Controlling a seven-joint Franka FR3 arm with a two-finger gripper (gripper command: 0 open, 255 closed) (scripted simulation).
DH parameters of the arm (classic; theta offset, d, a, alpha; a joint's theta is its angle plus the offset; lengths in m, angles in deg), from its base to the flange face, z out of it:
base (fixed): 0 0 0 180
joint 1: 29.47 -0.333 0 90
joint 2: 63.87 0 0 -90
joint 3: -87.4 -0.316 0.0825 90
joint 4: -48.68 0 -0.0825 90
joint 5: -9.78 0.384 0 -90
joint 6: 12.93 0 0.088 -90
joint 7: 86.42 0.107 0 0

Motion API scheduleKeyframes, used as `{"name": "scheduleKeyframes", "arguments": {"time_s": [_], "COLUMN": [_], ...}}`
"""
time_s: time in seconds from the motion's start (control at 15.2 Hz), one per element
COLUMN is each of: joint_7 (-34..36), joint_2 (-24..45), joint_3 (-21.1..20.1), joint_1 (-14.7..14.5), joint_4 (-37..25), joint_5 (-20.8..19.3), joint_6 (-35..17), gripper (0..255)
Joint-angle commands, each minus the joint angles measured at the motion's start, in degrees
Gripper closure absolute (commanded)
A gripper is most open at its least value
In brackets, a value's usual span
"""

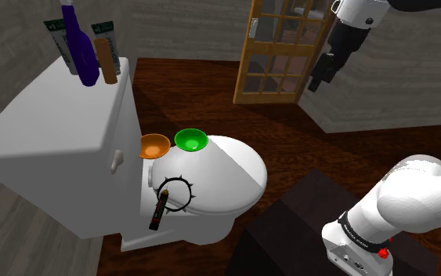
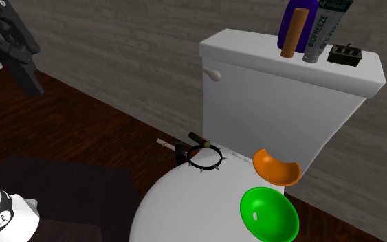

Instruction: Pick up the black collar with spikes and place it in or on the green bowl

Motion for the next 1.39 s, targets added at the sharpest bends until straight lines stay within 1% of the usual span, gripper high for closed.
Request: {"name": "scheduleKeyframes", "arguments": {"time_s": [0.0,0.33,0.66,0.99,1.32], "joint_7": [0.00,4.30,8.66,13.36,18.83], "joint_2": [0.00,3.94,9.91,17.79,27.32], "joint_3": [0.00,-4.02,-8.16,-12.36,-16.49], "joint_1": [0.00,-1.05,-1.90,-2.33,-2.22], "joint_4": [0.00,4.45,7.05,7.71,6.38], "joint_5": [0.00,1.74,2.91,3.00,1.25], "joint_6": [0.00,-8.07,-16.32,-24.46,-32.01], "gripper": [0,0,0,0,0]}}
